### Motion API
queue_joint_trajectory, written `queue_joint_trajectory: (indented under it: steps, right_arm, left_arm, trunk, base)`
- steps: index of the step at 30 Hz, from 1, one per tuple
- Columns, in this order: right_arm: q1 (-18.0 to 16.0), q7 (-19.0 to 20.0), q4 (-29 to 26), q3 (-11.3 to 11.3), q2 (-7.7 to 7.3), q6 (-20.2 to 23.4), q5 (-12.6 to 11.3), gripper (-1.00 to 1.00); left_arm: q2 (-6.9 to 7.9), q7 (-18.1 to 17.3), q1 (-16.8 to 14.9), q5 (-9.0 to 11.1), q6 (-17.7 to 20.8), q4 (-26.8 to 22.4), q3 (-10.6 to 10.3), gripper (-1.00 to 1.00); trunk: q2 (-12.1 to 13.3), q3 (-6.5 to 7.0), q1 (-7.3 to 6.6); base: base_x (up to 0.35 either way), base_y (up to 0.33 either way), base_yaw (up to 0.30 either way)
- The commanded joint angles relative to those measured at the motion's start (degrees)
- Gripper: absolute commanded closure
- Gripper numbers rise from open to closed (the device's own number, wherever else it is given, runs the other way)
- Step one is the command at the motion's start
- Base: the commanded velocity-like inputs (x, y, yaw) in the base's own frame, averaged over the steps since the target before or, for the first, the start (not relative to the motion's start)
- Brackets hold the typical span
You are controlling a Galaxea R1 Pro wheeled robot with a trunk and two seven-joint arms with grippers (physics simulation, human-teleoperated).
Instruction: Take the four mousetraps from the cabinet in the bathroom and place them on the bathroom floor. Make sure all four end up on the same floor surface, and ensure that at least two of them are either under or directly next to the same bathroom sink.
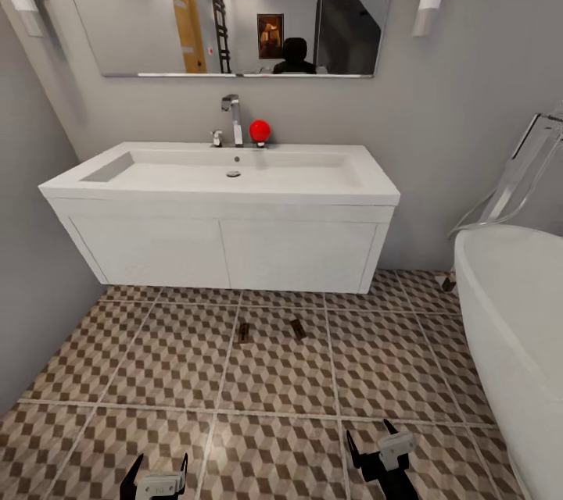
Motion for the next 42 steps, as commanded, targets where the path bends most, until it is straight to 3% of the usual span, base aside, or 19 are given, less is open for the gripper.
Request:
queue_joint_trajectory:
  steps: [1,42]
  right_arm:
    - [-0.03,-0.14,0.03,0.38,-0.02,-0.13,-0.08,-1.0]
    - [-0.03,-0.14,0.03,0.38,-0.02,-0.13,-0.08,-1.0]
  left_arm:
    - [-0.03,0.19,-0.07,0.3,-0.23,0.17,-0.5,-1.0]
    - [-0.03,0.19,-0.07,0.3,-0.23,0.17,-0.5,-1.0]
  trunk:
    - [0.4,0.23,-0.23]
    - [16.84,10.64,-9.24]
  base:
    - [0.0,0.0,0.0]
    - [0.0,0.0,0.0]
